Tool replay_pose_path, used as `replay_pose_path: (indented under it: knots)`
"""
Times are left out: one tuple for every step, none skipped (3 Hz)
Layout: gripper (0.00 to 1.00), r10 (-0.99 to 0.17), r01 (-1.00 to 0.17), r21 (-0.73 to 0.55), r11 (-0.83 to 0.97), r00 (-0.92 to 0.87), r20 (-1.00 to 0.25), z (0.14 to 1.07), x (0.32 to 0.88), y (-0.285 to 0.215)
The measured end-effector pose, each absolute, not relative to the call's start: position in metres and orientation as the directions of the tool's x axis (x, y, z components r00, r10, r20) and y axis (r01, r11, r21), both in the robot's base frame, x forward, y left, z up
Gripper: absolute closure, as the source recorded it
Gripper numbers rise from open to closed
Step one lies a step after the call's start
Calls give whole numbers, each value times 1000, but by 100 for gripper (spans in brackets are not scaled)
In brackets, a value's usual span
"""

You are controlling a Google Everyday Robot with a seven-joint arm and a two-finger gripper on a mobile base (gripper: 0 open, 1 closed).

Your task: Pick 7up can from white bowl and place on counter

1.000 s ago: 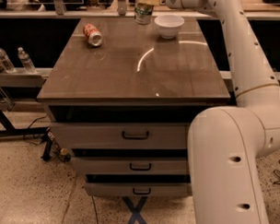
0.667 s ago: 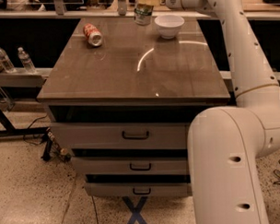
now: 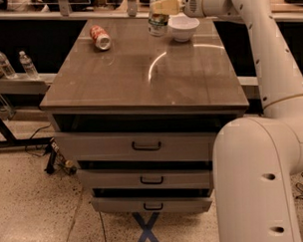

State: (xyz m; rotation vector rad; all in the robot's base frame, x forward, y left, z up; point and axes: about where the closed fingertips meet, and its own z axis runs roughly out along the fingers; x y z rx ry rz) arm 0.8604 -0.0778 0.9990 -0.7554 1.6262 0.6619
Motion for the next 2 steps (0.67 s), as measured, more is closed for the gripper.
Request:
replay_pose_path:
  knots:
    - [100, -166, -799, -15, 601, -107, -980, 989, 836, -99]
    - [100, -199, -835, -27, 550, -100, -975, 969, 815, -101]
